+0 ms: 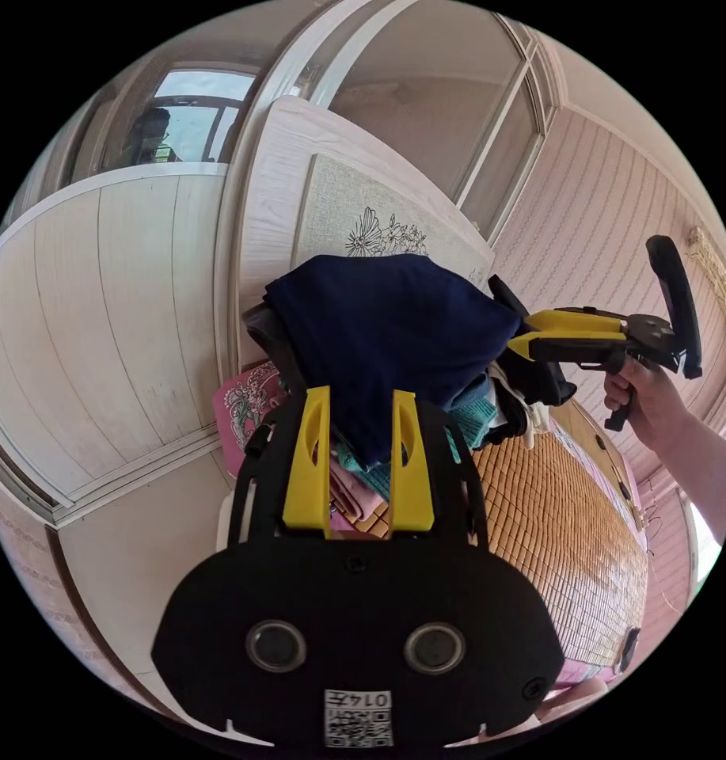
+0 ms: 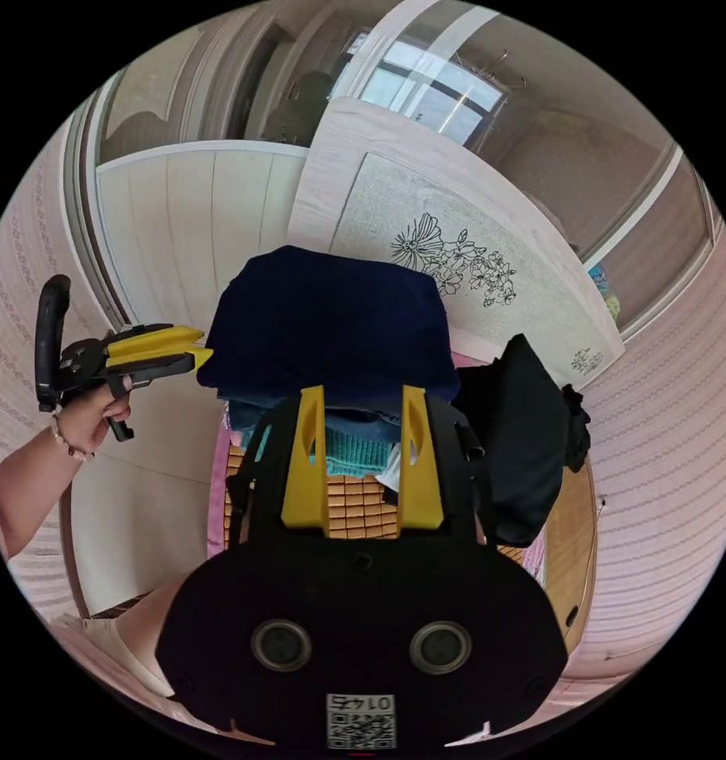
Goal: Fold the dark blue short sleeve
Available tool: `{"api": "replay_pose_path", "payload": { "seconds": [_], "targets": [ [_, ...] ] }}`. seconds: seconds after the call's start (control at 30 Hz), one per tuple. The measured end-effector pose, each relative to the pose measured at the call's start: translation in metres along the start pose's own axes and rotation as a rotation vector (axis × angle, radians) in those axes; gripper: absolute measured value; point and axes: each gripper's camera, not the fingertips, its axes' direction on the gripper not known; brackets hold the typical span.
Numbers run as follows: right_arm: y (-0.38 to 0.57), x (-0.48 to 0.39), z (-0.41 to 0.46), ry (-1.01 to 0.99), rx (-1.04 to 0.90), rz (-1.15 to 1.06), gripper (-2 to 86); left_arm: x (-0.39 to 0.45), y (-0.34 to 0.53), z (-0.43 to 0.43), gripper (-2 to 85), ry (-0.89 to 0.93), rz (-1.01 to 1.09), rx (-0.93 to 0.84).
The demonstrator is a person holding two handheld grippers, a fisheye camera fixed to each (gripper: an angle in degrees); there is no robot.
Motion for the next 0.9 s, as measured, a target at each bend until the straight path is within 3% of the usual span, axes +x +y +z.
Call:
{"api": "replay_pose_path", "payload": {
  "seconds": [0.1, 0.2, 0.33, 0.53, 0.7, 0.77, 0.9],
  "targets": [
    [-0.025, 0.005, 0.052, 0.034, -0.153, 0.029, 10.4, 0.002, -0.009, 0.022, 7.9, -0.021, 0.025, -0.086],
    [-0.024, 0.01, 0.054, 0.073, -0.128, 0.095, 4.3, 0.007, -0.012, 0.011, 0.9, -0.004, 0.089, -0.062],
    [-0.001, 0.04, 0.005, -0.068, -0.001, 0.08, -0.2, 0.031, -0.022, -0.035, -0.8, 0.039, 0.167, 0.065],
    [0.074, 0.104, -0.11, -0.012, 0.166, 0.157, -0.8, 0.137, -0.042, -0.12, -0.9, 0.27, 0.349, 0.227],
    [0.237, 0.132, -0.16, 0.09, 0.128, 0.249, -0.7, 0.278, 0.031, -0.123, -0.5, 0.651, 0.625, 0.045],
    [0.321, 0.136, -0.159, 0.099, 0.055, 0.314, -0.6, 0.354, 0.111, -0.086, 0.5, 0.823, 0.65, -0.084],
    [0.544, 0.134, -0.123, 0.145, -0.288, 0.635, -0.1, 0.445, 0.238, -0.011, 4.4, 0.963, 0.624, -0.472]
  ]
}}
